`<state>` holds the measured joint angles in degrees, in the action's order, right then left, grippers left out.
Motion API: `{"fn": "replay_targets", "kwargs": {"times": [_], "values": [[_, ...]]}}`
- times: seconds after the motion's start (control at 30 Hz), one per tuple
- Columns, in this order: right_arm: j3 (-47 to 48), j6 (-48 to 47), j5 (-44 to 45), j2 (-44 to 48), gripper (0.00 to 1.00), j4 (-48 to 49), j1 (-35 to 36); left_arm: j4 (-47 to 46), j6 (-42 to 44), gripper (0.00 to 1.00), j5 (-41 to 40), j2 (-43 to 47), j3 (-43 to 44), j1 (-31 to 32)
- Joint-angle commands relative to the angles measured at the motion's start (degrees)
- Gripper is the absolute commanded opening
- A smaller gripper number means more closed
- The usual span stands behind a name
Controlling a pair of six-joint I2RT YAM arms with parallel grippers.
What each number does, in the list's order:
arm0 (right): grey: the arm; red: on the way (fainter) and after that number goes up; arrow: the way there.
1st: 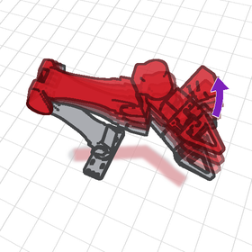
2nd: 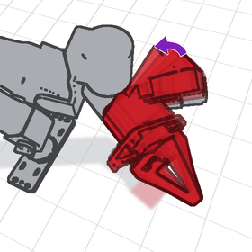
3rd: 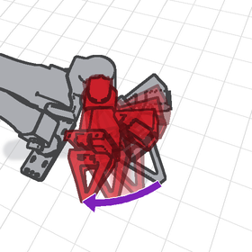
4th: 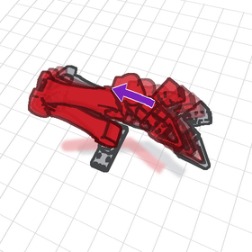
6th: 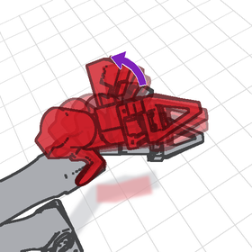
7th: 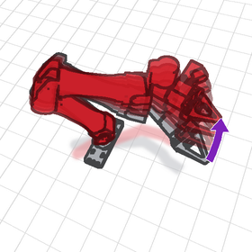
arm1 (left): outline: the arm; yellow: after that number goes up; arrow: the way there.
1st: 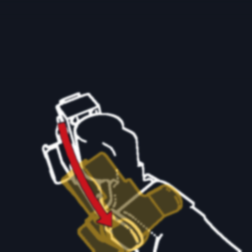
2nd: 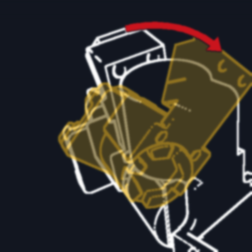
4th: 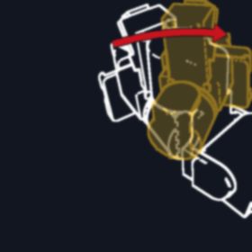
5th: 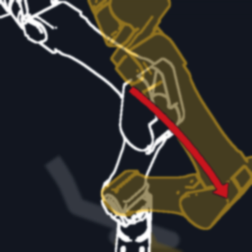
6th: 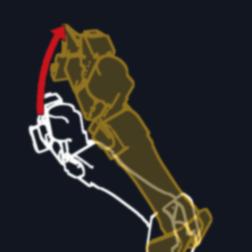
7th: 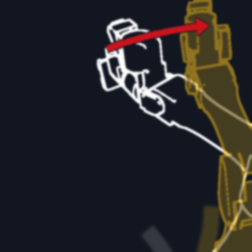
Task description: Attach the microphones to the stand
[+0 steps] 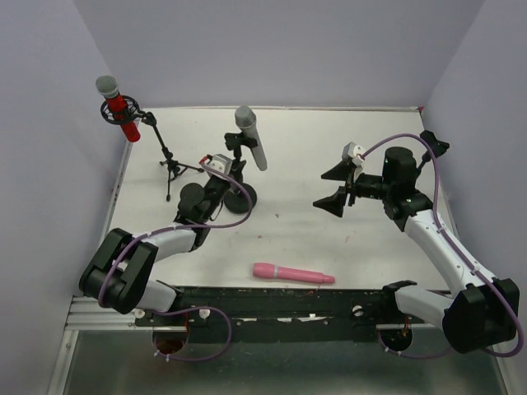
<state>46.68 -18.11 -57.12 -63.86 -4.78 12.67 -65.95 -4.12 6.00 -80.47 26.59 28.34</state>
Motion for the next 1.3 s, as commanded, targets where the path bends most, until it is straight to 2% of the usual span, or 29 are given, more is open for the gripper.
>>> {"fn": "replay_targets", "kwargs": {"times": [0.0,0.17,0.43,0.63,0.73,0.93,1.0,1.1,1.27], "values": [[0.0,-1.1,-0.3,-0.5,1.00,-1.5,-0.2,-0.1,0.3,0.00,-3.1,3.6,3.5,-6.6],[-0.1,-1.2,-0.3,-0.3,1.00,-1.5,-0.2,1.6,2.4,0.00,-2.3,3.7,4.2,-10.7],[-0.2,-1.4,-0.2,-0.3,1.00,-1.6,-0.2,0.0,-1.4,0.00,3.0,1.3,5.0,-18.4],[-0.4,-1.6,0.1,-0.4,1.00,-1.6,-0.2,0.1,-2.0,0.03,3.0,-0.7,5.4,-19.8],[-0.2,-1.9,0.3,-0.3,1.00,-1.7,-0.2,-0.1,-2.3,0.16,2.1,-0.7,4.2,-19.8],[-0.1,-2.0,0.3,-0.4,1.00,-2.1,-0.2,1.7,-4.6,0.50,-1.6,4.2,0.4,-19.9],[0.0,-2.3,0.4,-0.4,1.00,-2.3,-0.2,5.5,-6.9,0.64,-3.3,7.7,-0.3,-19.8],[0.1,-2.5,0.3,-0.3,1.00,-2.5,-0.2,13.7,-10.8,0.77,-5.6,13.0,-1.4,-19.7],[0.1,-3.0,0.5,-0.1,1.00,-3.0,-0.4,25.7,-14.7,0.89,-9.4,23.1,-4.9,-19.1]]}}
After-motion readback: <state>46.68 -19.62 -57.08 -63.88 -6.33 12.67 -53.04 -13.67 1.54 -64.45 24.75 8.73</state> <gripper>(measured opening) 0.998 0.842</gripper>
